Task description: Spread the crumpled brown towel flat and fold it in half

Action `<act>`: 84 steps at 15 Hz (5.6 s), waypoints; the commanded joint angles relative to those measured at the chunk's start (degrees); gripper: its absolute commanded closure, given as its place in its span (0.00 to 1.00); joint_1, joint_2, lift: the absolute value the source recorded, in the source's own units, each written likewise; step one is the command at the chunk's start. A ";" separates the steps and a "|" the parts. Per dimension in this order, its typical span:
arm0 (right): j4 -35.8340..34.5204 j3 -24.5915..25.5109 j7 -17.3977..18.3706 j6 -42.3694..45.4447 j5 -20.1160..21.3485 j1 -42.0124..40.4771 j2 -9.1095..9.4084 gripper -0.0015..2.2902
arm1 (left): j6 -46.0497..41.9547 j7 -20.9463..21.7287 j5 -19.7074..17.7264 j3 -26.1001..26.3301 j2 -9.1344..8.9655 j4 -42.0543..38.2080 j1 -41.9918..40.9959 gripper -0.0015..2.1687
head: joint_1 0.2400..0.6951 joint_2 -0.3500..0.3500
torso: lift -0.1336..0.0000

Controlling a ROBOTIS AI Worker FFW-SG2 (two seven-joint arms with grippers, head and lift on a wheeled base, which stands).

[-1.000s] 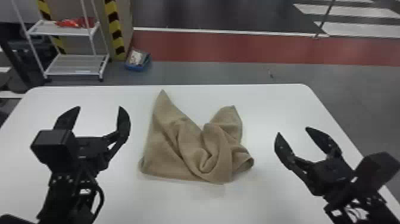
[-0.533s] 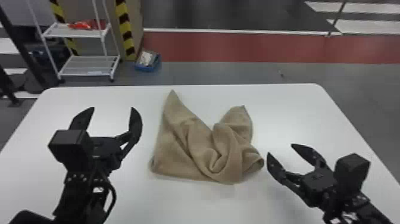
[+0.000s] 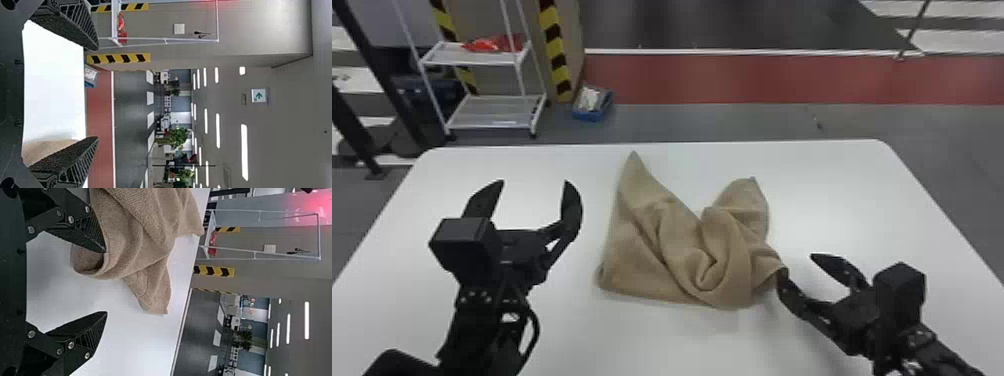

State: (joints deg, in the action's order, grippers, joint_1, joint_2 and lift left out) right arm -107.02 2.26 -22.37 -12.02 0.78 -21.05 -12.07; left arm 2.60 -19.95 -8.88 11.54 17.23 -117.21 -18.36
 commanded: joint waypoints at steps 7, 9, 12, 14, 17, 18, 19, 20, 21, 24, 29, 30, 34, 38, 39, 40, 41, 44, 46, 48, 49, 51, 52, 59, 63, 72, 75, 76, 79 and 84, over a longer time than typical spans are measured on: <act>1.81 -0.15 -1.27 -0.42 0.81 1.19 0.21 0.33 | 0.00 0.00 0.09 -0.21 0.00 -0.38 -0.45 0.03 | 1.00 0.50 | 0.07; 1.81 -0.15 -2.15 -0.78 0.81 1.81 0.47 0.51 | 0.00 -0.09 0.00 -0.29 0.00 -0.38 -0.54 0.03 | 1.00 0.50 | 0.07; 1.55 -0.59 -3.21 -1.30 0.81 2.16 0.65 0.66 | -0.18 0.00 0.00 -0.29 0.00 -0.65 -0.89 0.03 | 1.00 0.51 | 0.07; -0.47 -0.85 -4.17 -1.83 0.81 1.81 0.73 0.72 | -0.18 0.00 0.00 -0.47 0.09 -1.18 -1.15 0.03 | 1.00 0.52 | 0.07; -7.24 -1.99 -5.14 -3.59 1.25 0.58 0.73 0.72 | -0.18 -0.09 0.00 -1.35 0.18 -1.26 -1.59 0.03 | 1.00 0.55 | 0.07; -10.05 -2.08 -5.23 -4.82 1.25 0.31 0.73 0.72 | -0.18 0.00 0.00 -1.35 0.18 -1.35 -1.59 0.03 | 1.00 0.57 | 0.07; -14.09 -1.99 -5.23 -7.10 1.16 0.31 0.73 0.72 | -0.18 -0.09 0.00 -1.61 0.18 -1.44 -1.85 0.03 | 1.00 0.58 | 0.07; -18.49 -1.91 -5.23 -9.92 1.16 0.49 0.73 0.72 | -0.18 -0.09 0.00 -1.88 0.18 -1.79 -2.12 0.03 | 1.00 0.60 | 0.07; -21.39 -1.64 -5.23 -12.73 1.16 1.19 0.73 0.72 | -0.18 0.00 0.00 -1.88 0.26 -1.97 -2.29 0.03 | 1.00 0.60 | 0.07; -27.10 -1.73 -5.23 -22.92 1.25 6.55 0.73 0.72 | -0.18 0.00 0.00 -1.96 0.44 -2.49 -2.38 0.03 | 1.00 0.62 | 0.07; -30.71 -1.91 -0.75 -27.67 -0.86 11.83 0.73 0.72 | 0.00 0.00 -0.09 -3.28 0.88 -3.81 -3.79 0.03 | 0.96 0.61 | 0.07; -30.18 -2.26 -0.66 -27.67 -1.04 12.79 0.73 0.72 | 0.00 0.00 -0.18 -3.37 0.97 -3.90 -3.96 0.03 | 0.94 0.62 | 0.07; -14.27 -7.09 4.09 -28.37 3.80 18.68 2.40 0.72 | 0.70 0.09 -0.09 -3.19 0.97 -4.43 -3.88 0.03 | 0.93 0.62 | 0.07; 2.69 -7.00 6.28 -27.14 3.53 27.29 2.75 0.72 | 0.88 0.09 0.09 -2.93 0.88 -4.52 -4.05 0.03 | 0.99 0.59 | 0.07; 5.42 -7.18 7.25 -26.79 3.62 28.61 2.75 0.70 | 0.88 0.09 0.09 -2.93 0.88 -4.52 -4.05 0.03 | 1.00 0.58 | 0.07; 7.09 -7.88 9.18 -26.44 3.62 29.32 2.75 0.49 | 0.88 0.09 0.09 -2.93 0.79 -4.52 -4.05 0.03 | 1.00 0.56 | 0.07; 7.26 -8.23 9.80 -26.26 3.62 29.05 2.75 0.21 | 0.88 0.09 0.09 -2.84 0.79 -4.52 -4.05 0.03 | 1.00 0.55 | 0.07; 1.29 -5.60 7.16 -29.96 2.21 23.87 2.05 0.01 | 0.88 0.09 0.26 -2.84 0.70 -4.52 -4.32 0.03 | 1.00 0.54 | 0.07; -2.58 -4.02 5.58 -37.51 3.00 22.29 1.44 0.03 | 0.88 0.09 0.26 -2.76 0.53 -4.43 -4.23 0.03 | 1.00 0.54 | 0.07; -5.75 -1.99 2.94 -38.39 1.69 18.86 1.35 0.08 | 0.88 0.18 0.35 -2.14 0.35 -4.08 -3.70 0.03 | 1.00 0.52 | 0.07; -7.50 -1.99 2.59 -38.22 1.77 17.19 1.35 0.11 | 0.88 0.18 0.35 -1.79 0.35 -3.90 -3.44 0.03 | 1.00 0.51 | 0.07; -7.15 -2.43 2.59 -36.64 2.48 16.66 1.44 0.18 | 0.88 0.26 0.35 -1.70 0.35 -3.64 -3.35 0.03 | 1.00 0.49 | 0.07; -5.31 -3.23 2.68 -34.53 2.56 17.10 1.52 0.20 | 0.88 0.26 0.35 -1.70 0.35 -3.46 -3.35 0.03 | 1.00 0.49 | 0.07; 3.40 -9.11 2.59 -23.45 1.07 19.74 2.23 0.25 | 0.70 0.26 0.35 -2.23 0.53 -3.11 -3.79 0.03 | 1.00 0.58 | 0.07; -1.00 -10.96 2.15 -27.67 0.54 18.68 2.14 0.25 | 0.70 0.26 0.35 -2.14 0.35 -3.02 -3.61 0.03 | 1.00 0.62 | 0.07; -3.55 -8.59 0.92 -29.60 1.86 14.20 1.70 0.26 | 0.53 0.35 0.09 -1.96 0.44 -2.76 -3.52 0.03 | 1.00 0.64 | 0.07; -3.20 -8.06 1.10 -28.55 3.88 14.11 1.79 0.26 | 0.35 0.35 0.09 -1.79 0.35 -2.76 -3.52 0.03 | 1.00 0.62 | 0.07; -2.49 -8.06 1.27 -27.49 4.41 14.46 1.79 0.26 | 0.35 0.35 0.09 -1.79 0.35 -2.85 -3.52 0.03 | 1.00 0.60 | 0.07; 0.06 -8.67 1.63 -25.74 5.99 16.04 2.05 0.26 | 0.35 0.35 0.09 -1.79 0.35 -2.93 -3.70 0.03 | 1.00 0.59 | 0.07; 1.73 -10.34 1.36 -29.60 6.61 18.68 2.05 0.48 | 0.53 0.26 0.18 -2.32 0.62 -3.72 -4.23 0.03 | 1.00 0.59 | 0.07</act>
State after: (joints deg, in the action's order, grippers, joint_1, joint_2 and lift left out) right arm -105.41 -7.86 -20.88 -40.01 7.28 -2.92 -10.02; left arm 3.12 -19.67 -8.71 9.50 17.69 -120.72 -22.38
